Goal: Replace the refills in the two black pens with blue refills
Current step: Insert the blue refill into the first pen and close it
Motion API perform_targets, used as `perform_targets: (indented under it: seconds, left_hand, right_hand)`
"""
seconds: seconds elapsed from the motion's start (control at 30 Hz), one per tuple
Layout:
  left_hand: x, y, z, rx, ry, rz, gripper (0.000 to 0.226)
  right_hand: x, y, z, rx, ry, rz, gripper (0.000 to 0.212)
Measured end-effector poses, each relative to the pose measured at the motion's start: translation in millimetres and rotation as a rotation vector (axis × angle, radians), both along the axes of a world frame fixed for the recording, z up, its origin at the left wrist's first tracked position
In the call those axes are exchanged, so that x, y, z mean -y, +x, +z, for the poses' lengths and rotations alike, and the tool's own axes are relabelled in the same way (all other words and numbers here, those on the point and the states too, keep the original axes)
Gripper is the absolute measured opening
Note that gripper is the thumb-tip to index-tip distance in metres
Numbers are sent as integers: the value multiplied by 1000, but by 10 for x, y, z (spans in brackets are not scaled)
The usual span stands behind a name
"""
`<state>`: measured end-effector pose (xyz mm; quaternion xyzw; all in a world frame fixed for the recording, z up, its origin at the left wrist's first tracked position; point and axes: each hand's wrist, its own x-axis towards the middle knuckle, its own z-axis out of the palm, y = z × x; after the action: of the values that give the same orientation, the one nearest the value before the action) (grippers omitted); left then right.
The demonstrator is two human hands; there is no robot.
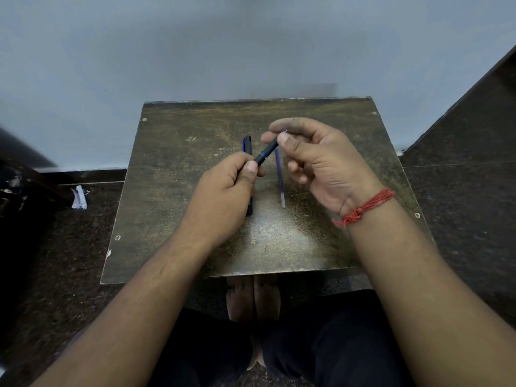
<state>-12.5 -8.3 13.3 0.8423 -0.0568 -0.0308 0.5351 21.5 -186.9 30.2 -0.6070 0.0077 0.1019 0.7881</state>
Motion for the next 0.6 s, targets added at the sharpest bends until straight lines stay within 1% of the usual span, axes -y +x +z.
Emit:
perform_targets:
  seconds: [0.07,0.17,0.3,0.43,0.5,0.6]
  left_hand:
    - [-1,-1,6,2,4,-1,24]
    - [12,-11,11,3,21,-14,24]
    - [33,-20,9,3,5,-24,24]
    - [21,-15,3,-8,-28,-15,24]
    - [16,-12,2,-7,-46,-9,24]
    - [13,-15,-3,6,-20,-10,24]
  right_hand:
    - [-2,2,-5,-4,17,5,14]
    - [-44,3,-25,2,-38,-41,4]
    - [-88,5,-64,-8,-113,-97,21]
    - [-38,9,-43,9,-30,-31,14]
    - [-2,9,-32,10,10,6,15]
    - [-18,9,-33,12,-9,-6,7]
